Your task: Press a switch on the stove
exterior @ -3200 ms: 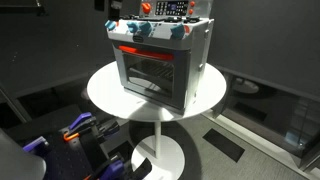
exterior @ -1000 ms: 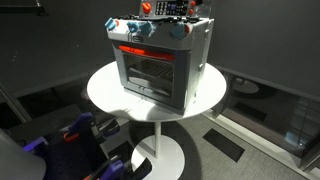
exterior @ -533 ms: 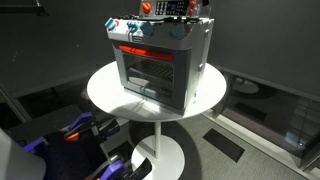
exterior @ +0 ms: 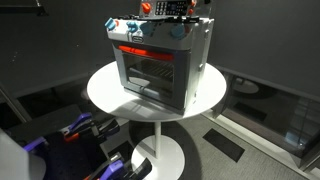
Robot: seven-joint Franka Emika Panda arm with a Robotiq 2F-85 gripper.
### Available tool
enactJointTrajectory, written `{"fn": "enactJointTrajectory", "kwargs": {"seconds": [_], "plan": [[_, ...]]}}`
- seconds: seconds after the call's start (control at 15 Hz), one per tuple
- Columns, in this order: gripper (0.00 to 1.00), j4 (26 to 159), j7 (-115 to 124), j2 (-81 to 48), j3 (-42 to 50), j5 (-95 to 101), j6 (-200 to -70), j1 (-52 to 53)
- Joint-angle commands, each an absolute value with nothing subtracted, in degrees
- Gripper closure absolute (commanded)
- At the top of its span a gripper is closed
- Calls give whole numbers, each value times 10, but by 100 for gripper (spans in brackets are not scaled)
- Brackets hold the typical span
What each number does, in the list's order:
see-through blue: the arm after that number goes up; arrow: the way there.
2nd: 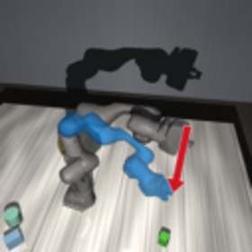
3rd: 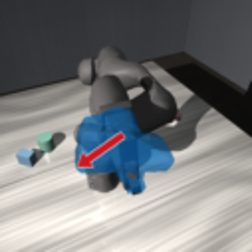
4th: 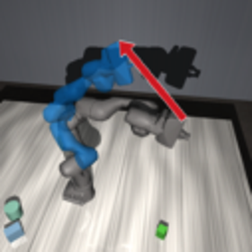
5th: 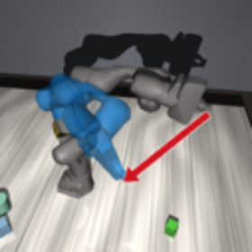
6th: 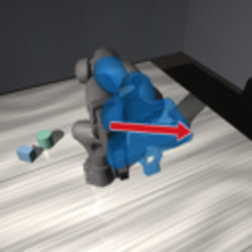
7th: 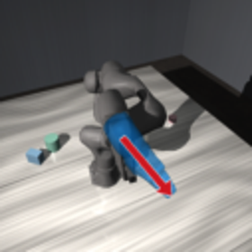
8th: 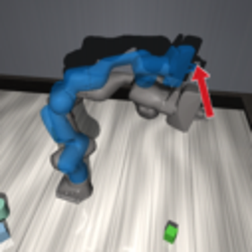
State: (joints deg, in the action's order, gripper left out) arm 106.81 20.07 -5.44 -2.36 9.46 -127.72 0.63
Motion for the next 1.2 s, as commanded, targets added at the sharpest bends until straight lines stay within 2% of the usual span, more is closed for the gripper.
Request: {"fn": "enactJointTrajectory", "kwargs": {"seconds": [0.0, 0.73, 1.13], "plan": [[0, 1028, 216, -79, -15, 113, -1272, 19], [0, 1021, 207, -83, -5, 123, -1273, 24], [0, 1051, 174, -34, -6, 74, -1184, 16]]}}
